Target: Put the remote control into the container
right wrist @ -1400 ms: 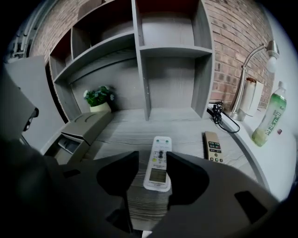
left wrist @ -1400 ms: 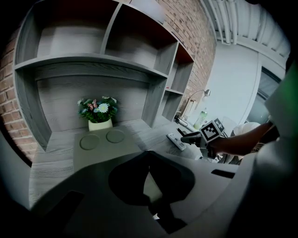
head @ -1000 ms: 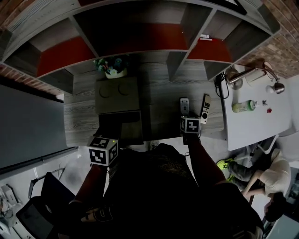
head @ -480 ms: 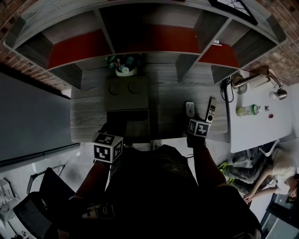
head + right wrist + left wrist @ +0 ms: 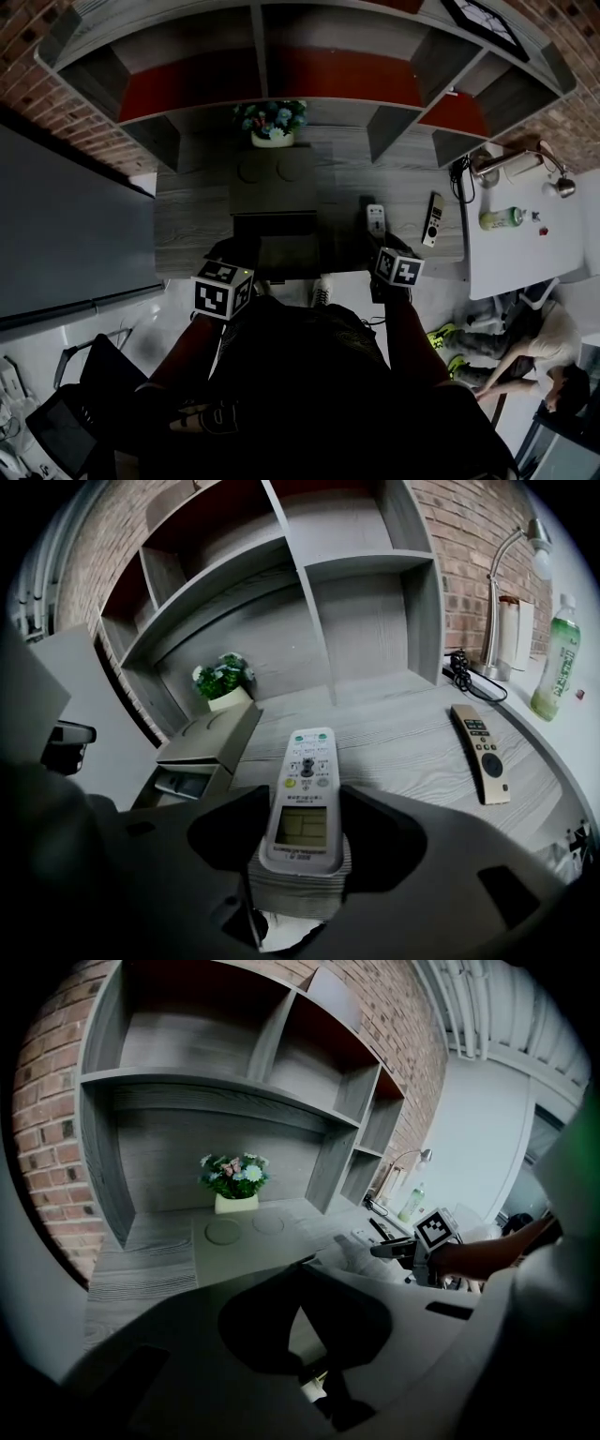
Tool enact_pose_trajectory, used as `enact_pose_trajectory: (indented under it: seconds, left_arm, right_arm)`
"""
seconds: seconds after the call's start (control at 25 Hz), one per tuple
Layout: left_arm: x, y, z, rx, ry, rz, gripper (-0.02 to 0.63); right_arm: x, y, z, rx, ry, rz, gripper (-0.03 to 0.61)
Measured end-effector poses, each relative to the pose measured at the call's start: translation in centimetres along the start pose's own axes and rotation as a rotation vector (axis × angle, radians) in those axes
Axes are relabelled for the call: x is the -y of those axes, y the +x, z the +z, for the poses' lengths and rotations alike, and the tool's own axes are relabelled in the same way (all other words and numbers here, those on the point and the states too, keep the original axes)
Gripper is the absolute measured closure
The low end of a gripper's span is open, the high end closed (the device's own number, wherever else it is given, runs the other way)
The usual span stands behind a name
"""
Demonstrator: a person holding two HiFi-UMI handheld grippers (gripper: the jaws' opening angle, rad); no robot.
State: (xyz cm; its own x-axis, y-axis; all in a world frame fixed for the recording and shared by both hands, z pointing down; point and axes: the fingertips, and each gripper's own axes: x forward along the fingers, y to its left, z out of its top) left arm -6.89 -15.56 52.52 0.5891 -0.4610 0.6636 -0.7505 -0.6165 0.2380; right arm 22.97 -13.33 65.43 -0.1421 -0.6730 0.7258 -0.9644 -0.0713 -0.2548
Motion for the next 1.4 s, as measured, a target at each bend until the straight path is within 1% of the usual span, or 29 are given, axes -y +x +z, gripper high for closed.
enact_pose_trajectory:
  seconds: [0.16, 0.44, 0.56, 0.72, 0.8, 0.88, 0.96, 1.04, 1.16, 1.28, 1.4]
  left_arm:
    - [-0.7, -0.1, -0.5, -0.003, -0.02, -0.031, 0.607]
    - [-2.4, -0.7, -1.4, -0.013, -0.027, -0.049, 0.607]
    - [-3.4, -1.2, -1.4, -0.002, -0.028, -0.047, 0.607]
    - [-5.2, -2.2, -1.8, 0.017, -0.05, -0.022, 0.607]
    - [-6.1, -2.8, -2.3, 0.019, -0.072, -0.005, 0.607]
    - [-6.9, -3.5, -2.8, 0.022, -0.094, 0.008, 0.607]
    - [-7.6, -4.2, -3.4, 0.031, -0.113, 0.025, 0.607]
    - [-8.2, -4.8, -3.8, 0.039, -0.132, 0.042, 0.607]
    - [-8.7, -5.7, -4.4, 0.043, -0.155, 0.058, 0.607]
    - [-9.0, -6.4, -5.0, 0.052, -0.181, 0.076, 0.607]
    - [-9.6, -7.2, -5.6, 0.055, -0.198, 0.105, 0.607]
  right_arm:
    - [-3.1, -0.8, 0.4, 0.012, -0.027, 0.027, 0.344]
    - [-8.9, -1.4, 1.3, 0.029, -0.133, 0.094, 0.344]
    - [-11.6, -0.9, 1.3, 0.017, -0.208, 0.131, 0.344]
    - [-15.3, 0.2, 0.1, -0.038, -0.341, 0.192, 0.344]
    - [-17.3, 0.8, -0.6, -0.072, -0.41, 0.235, 0.344]
    - [-19.8, 1.2, -1.5, -0.118, -0.477, 0.299, 0.344]
    - [-22.0, 1.6, -2.9, -0.176, -0.588, 0.363, 0.344]
    - [-23.3, 2.3, -4.7, -0.232, -0.746, 0.406, 0.344]
    - [-24.6, 3.4, -6.7, -0.284, -0.974, 0.456, 0.344]
    - [-25.4, 3.9, -7.8, -0.324, -1.135, 0.466, 0.344]
    - [-25.3, 5.1, -8.5, -0.321, -1.282, 0.455, 0.344]
